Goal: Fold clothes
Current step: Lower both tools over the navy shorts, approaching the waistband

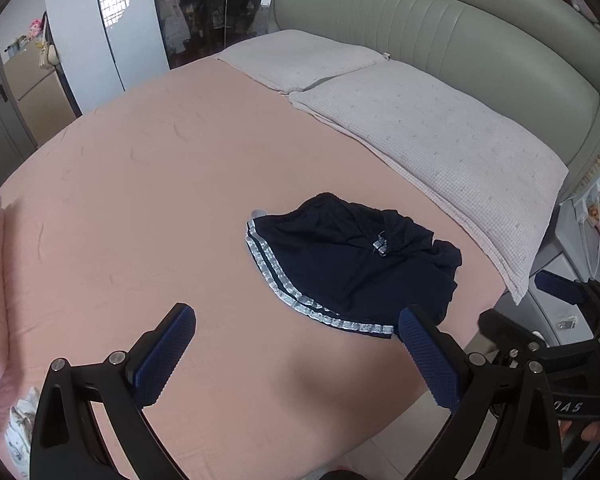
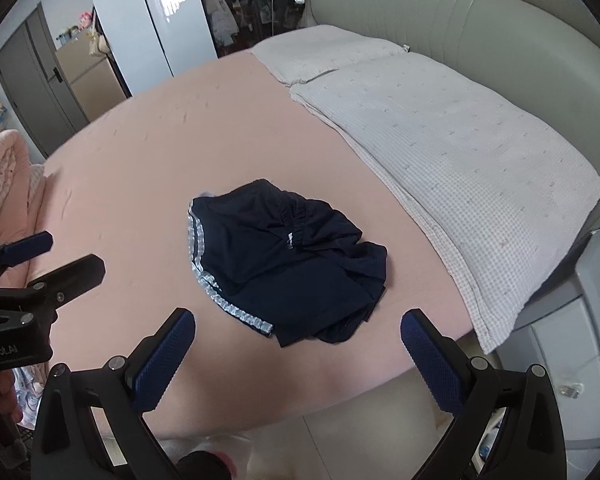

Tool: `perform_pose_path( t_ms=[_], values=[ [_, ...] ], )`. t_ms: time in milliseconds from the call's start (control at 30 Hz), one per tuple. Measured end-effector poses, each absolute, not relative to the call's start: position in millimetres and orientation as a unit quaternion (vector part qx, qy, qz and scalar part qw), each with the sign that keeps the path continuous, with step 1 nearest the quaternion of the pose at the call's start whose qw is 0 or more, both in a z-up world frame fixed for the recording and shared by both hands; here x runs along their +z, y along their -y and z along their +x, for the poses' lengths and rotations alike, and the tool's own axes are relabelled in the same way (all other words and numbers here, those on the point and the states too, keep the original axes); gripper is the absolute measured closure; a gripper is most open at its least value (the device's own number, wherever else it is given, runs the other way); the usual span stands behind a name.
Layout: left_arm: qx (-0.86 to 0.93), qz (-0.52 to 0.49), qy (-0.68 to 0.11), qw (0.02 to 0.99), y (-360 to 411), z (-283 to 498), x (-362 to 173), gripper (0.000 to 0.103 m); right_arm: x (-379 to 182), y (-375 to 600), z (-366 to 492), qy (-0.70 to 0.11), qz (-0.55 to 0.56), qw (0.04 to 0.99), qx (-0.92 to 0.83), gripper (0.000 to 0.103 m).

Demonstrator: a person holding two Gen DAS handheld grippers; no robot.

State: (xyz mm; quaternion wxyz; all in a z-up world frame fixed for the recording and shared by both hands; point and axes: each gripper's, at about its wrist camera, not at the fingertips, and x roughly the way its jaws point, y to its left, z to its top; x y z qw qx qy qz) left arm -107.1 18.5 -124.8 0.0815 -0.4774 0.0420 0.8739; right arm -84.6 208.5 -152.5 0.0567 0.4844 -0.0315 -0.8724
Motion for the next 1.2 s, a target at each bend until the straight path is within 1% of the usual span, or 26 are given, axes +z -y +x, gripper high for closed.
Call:
perform_pose_path(
  t_ms=[267,533,667,900,1067,1200],
  values=[
    [0.871,-0.477,-0.042,0.106,-24.4,-108.7,-144.1,0.000,-171.3,-218.7,-77.7,0.000,0.458,0.072,-0.886,0.000],
    [0.866,-0.479,-0.059,0.131,-38.5,-113.3,-172.7,0.000,-195.7,-218.6,-75.7,-0.025,0.436,0.093,-0.895,0.000],
    [0.860,-0.489,-0.047,0.137,-37.1,-118.0,-187.2,0.000,-203.7,-221.0,-73.6,-0.041,0.423,0.092,-0.900,0.000],
    [0.846,-0.513,-0.012,0.141,-30.7,-127.6,-209.0,0.000,-219.5,-224.2,-77.2,-0.049,0.440,0.090,-0.892,0.000],
    [0.846,-0.512,-0.013,0.148,-31.2,-130.3,-219.5,0.000,-229.7,-221.3,-77.9,-0.055,0.447,0.094,-0.888,0.000],
    [0.843,-0.517,-0.017,0.148,-32.8,-134.9,-230.1,0.000,-235.5,-223.2,-76.6,-0.041,0.450,0.090,-0.887,0.000]
  ],
)
